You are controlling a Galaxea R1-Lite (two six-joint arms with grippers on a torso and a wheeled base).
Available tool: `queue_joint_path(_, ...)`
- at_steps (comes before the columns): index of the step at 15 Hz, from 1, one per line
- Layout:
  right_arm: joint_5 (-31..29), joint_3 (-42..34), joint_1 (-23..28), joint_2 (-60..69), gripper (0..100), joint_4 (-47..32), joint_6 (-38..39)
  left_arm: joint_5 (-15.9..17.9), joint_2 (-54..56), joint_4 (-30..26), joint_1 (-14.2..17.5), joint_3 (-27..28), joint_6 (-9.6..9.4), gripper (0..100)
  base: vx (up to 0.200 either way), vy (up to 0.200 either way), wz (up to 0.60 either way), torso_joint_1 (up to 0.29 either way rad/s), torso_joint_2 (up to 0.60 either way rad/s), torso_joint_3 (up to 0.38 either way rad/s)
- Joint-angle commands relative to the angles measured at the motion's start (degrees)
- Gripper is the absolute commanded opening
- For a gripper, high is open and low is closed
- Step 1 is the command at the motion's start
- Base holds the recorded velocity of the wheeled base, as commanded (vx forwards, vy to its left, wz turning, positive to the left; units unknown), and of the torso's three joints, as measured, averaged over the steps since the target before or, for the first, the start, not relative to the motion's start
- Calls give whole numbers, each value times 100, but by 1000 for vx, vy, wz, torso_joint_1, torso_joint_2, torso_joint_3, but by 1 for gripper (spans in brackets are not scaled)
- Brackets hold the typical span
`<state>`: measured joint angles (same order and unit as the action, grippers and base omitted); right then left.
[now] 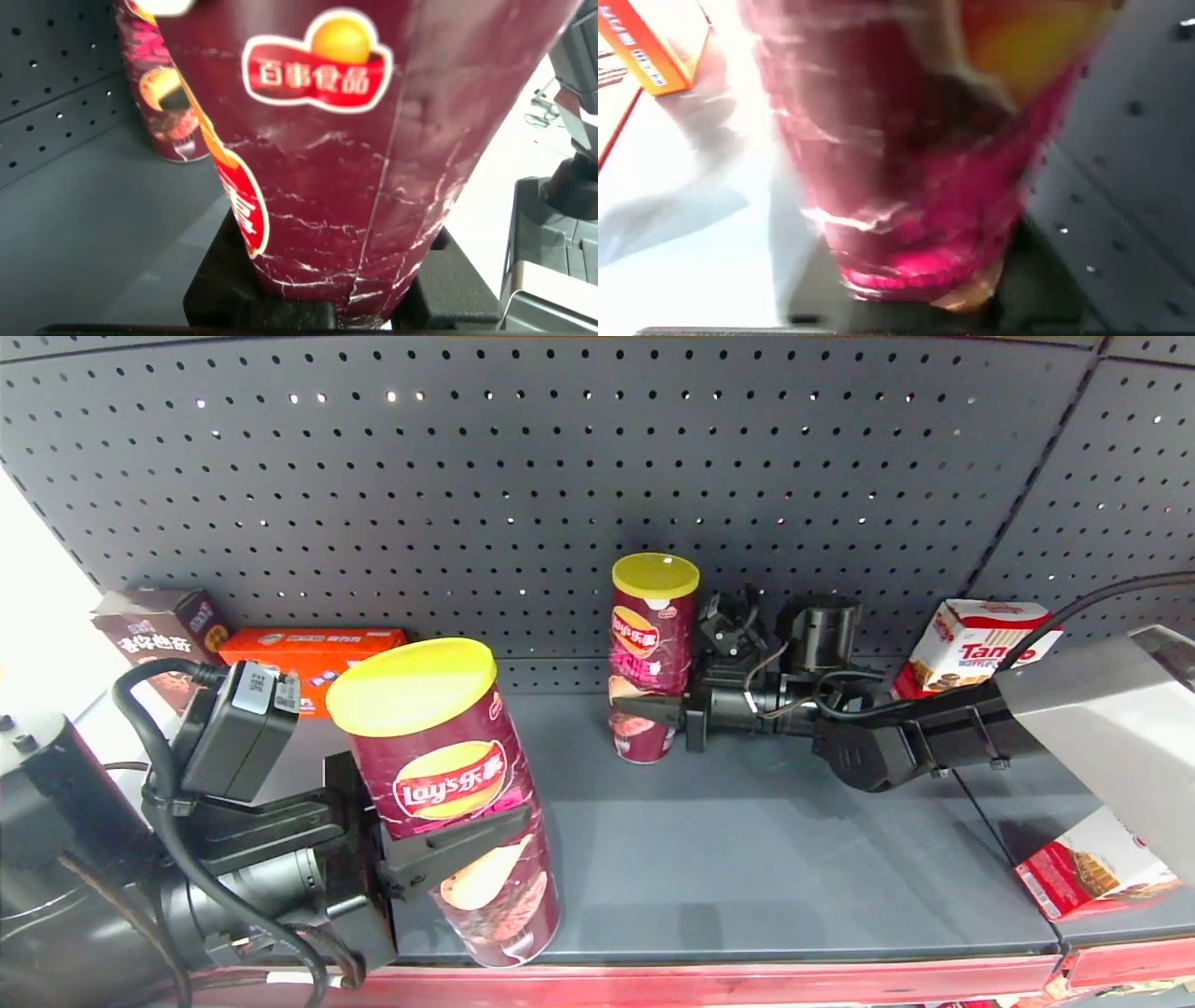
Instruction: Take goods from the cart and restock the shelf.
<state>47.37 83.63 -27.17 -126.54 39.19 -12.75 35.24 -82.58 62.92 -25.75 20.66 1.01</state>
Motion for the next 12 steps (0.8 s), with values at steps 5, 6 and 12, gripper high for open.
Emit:
queue_joint_path(5,18,-998,-201,1369,0,-17,-8,0,14,10,-9,-10,-5,0,0,0,0,0,0,0)
queue_joint_path(6,26,-1217,-253,1588,0,-17,-8,0,31,10,-1,-10,-5,0,0,0,0,0,0,0)
queue_joint_path(12,53,-3731,-763,3144,0,361,-70,-35,67,1,-9,-27,-40,0,0,0,0,0,0,0)
